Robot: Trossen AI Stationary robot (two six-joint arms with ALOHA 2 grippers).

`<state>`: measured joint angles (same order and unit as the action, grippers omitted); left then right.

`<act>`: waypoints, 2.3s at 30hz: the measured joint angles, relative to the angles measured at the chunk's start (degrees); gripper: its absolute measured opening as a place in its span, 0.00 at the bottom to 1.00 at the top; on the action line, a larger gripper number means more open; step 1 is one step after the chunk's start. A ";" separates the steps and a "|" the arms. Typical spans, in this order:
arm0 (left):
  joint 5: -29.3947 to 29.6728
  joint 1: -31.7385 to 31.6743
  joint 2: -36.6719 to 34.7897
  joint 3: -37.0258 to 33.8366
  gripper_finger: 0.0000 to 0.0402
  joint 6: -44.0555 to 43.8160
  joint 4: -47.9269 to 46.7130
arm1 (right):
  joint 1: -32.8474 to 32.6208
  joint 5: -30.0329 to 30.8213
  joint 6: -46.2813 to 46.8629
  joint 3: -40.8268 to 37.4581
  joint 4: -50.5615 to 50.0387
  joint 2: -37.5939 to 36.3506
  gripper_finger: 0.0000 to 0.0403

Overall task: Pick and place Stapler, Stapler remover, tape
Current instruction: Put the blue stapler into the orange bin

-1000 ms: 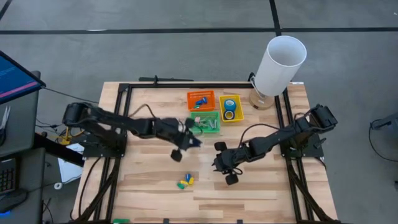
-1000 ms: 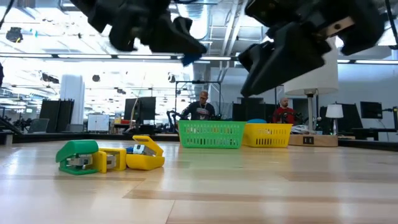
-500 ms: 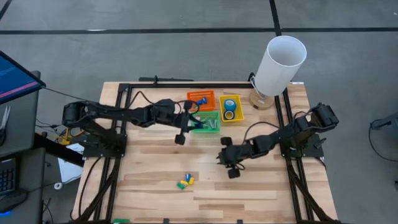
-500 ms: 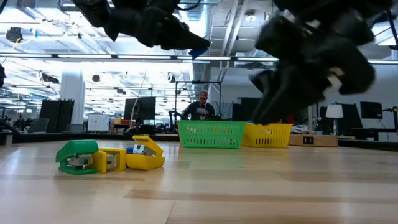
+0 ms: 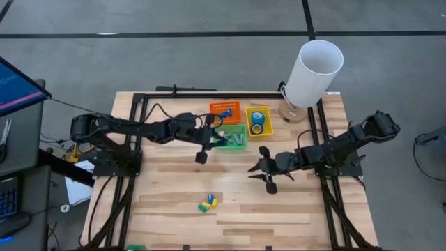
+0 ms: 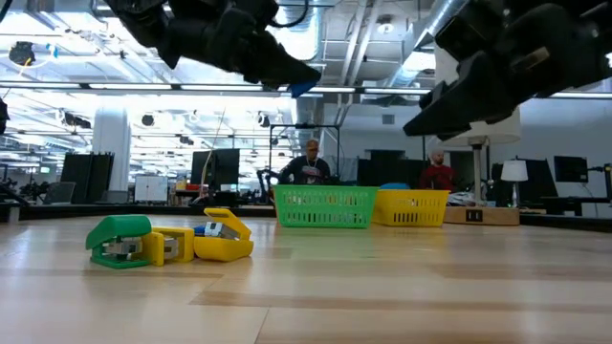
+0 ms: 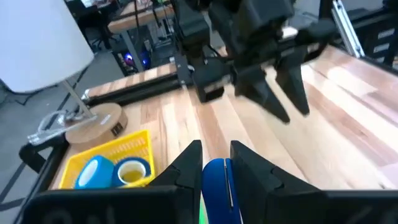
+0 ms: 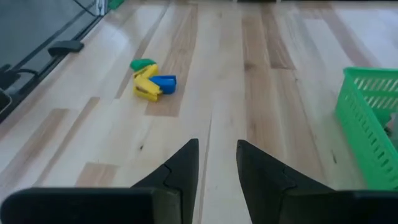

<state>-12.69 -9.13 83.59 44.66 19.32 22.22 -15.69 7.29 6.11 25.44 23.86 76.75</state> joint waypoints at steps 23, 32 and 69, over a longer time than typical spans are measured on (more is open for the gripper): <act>0.61 -1.42 -0.02 -6.60 0.14 1.34 14.27 | 2.12 0.31 0.10 0.66 14.05 12.88 0.25; -0.90 -1.42 2.41 -6.64 0.15 -1.67 16.91 | 1.84 2.83 -3.67 0.86 13.29 12.99 0.25; -23.59 -31.30 15.72 6.77 0.22 -22.57 11.40 | 2.36 3.10 -3.54 0.88 13.13 12.70 0.25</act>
<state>-36.28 -40.43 99.31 51.43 -3.25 33.62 -13.32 10.39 2.57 26.33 36.99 89.45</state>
